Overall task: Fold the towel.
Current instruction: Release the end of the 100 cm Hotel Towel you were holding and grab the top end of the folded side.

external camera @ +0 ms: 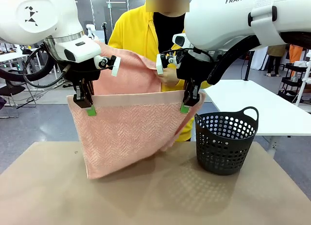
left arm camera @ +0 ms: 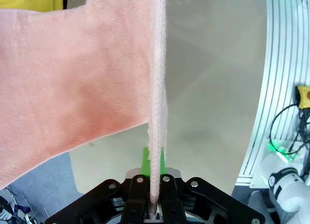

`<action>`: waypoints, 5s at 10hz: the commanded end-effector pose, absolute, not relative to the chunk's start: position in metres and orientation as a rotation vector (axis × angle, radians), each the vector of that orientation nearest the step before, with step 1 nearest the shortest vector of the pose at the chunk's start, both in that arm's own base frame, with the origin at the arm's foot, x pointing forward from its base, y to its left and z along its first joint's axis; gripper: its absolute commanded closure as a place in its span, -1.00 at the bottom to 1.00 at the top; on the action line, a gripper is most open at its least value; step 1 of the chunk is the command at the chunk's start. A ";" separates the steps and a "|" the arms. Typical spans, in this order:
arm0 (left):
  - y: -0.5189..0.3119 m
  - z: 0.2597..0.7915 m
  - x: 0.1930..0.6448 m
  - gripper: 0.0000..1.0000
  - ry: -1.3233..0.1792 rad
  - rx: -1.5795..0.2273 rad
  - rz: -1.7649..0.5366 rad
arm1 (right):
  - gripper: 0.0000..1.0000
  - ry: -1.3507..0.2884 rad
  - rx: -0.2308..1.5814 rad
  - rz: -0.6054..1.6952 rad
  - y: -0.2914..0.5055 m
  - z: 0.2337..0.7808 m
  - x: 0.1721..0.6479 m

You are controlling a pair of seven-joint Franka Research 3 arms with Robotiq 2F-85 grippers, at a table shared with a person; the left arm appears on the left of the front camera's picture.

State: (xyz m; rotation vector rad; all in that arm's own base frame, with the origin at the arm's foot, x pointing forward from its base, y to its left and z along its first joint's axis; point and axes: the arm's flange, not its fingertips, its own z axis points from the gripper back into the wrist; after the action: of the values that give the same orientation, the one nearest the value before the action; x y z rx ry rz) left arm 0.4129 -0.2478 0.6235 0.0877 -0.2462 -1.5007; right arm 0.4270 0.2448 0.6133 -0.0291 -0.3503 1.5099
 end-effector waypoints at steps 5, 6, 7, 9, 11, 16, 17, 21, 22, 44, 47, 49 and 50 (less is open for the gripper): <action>-0.246 0.623 0.414 1.00 -0.247 0.088 -1.506 | 1.00 -0.350 -0.032 1.510 0.244 0.613 0.427; -0.246 0.623 0.414 1.00 -0.247 0.088 -1.506 | 1.00 -0.350 -0.032 1.510 0.244 0.613 0.427; -0.246 0.623 0.414 1.00 -0.247 0.088 -1.506 | 1.00 -0.350 -0.032 1.510 0.244 0.613 0.427; -0.246 0.623 0.414 1.00 -0.247 0.088 -1.506 | 1.00 -0.350 -0.032 1.510 0.244 0.613 0.427; -0.246 0.623 0.414 1.00 -0.247 0.088 -1.506 | 1.00 -0.350 -0.032 1.510 0.244 0.613 0.427; -0.246 0.623 0.414 1.00 -0.247 0.088 -1.506 | 1.00 -0.350 -0.032 1.510 0.244 0.613 0.427; -0.246 0.623 0.414 1.00 -0.247 0.088 -1.506 | 1.00 -0.350 -0.032 1.510 0.244 0.613 0.427; -0.246 0.623 0.414 1.00 -0.247 0.088 -1.506 | 1.00 -0.350 -0.032 1.510 0.244 0.613 0.427; -0.246 0.623 0.414 1.00 -0.247 0.088 -1.506 | 1.00 -0.350 -0.032 1.510 0.244 0.613 0.427; -0.246 0.623 0.414 1.00 -0.247 0.088 -1.506 | 1.00 -0.350 -0.032 1.510 0.244 0.613 0.427; -0.246 0.623 0.414 1.00 -0.247 0.088 -1.506 | 1.00 -0.350 -0.032 1.510 0.244 0.613 0.427; -0.246 0.623 0.414 1.00 -0.247 0.088 -1.506 | 1.00 -0.350 -0.032 1.510 0.244 0.613 0.427; -0.246 0.623 0.414 1.00 -0.247 0.088 -1.506 | 1.00 -0.350 -0.032 1.510 0.244 0.613 0.427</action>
State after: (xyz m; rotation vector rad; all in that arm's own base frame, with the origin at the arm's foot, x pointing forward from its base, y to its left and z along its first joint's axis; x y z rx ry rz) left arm 0.4129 -0.2478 0.6235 0.0877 -0.2462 -1.5007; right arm 0.4270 0.2448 0.6133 -0.0291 -0.3503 1.5099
